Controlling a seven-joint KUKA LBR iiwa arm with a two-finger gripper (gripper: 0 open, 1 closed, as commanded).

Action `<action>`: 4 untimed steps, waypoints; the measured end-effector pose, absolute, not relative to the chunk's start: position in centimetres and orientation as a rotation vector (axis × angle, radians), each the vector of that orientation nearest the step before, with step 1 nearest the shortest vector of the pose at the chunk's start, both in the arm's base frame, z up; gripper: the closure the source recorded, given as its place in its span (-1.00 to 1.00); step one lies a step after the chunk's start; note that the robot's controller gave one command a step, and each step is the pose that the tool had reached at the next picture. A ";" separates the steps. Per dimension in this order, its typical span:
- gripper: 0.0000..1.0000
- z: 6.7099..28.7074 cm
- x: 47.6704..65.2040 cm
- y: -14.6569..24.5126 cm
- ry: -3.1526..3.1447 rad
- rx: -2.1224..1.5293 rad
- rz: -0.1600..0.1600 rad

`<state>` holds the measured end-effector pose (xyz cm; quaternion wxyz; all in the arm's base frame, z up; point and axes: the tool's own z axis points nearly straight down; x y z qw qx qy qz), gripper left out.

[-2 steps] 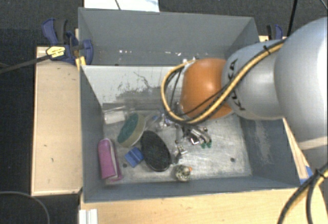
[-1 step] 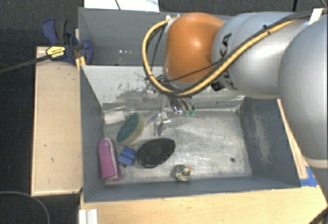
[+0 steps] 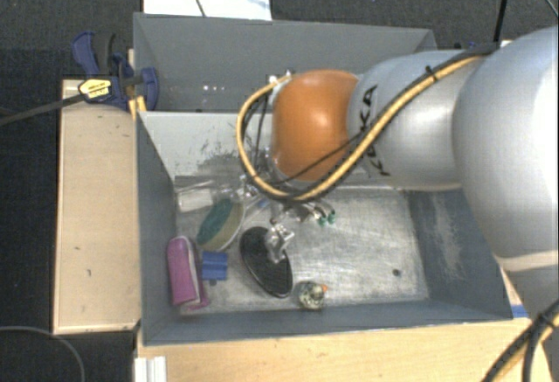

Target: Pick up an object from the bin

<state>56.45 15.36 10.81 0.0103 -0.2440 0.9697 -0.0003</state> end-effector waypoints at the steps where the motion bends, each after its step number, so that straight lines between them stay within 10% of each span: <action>1: -1.00 10.2 55.3 15.6 2.904 -1.116 -0.007; 3: -1.00 10.2 55.5 18.1 2.317 -2.097 -0.013; 4: 1.00 10.3 55.5 18.1 2.324 -2.091 -0.014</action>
Offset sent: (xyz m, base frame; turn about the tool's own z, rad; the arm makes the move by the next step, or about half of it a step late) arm -0.0225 0.0010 -0.0194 -0.2433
